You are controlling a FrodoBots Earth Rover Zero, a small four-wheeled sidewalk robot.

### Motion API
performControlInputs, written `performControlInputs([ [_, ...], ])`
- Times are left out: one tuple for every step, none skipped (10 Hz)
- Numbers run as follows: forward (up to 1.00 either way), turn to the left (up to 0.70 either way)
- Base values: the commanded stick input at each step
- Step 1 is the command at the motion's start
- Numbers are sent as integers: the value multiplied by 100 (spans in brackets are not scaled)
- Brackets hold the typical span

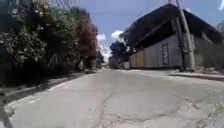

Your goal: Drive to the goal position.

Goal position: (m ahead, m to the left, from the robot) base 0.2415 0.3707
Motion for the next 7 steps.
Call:
performControlInputs([
  [100, 3],
  [100, 3],
  [100, 3],
  [100, 3],
  [100, 3],
  [100, 3],
  [100, 3],
])
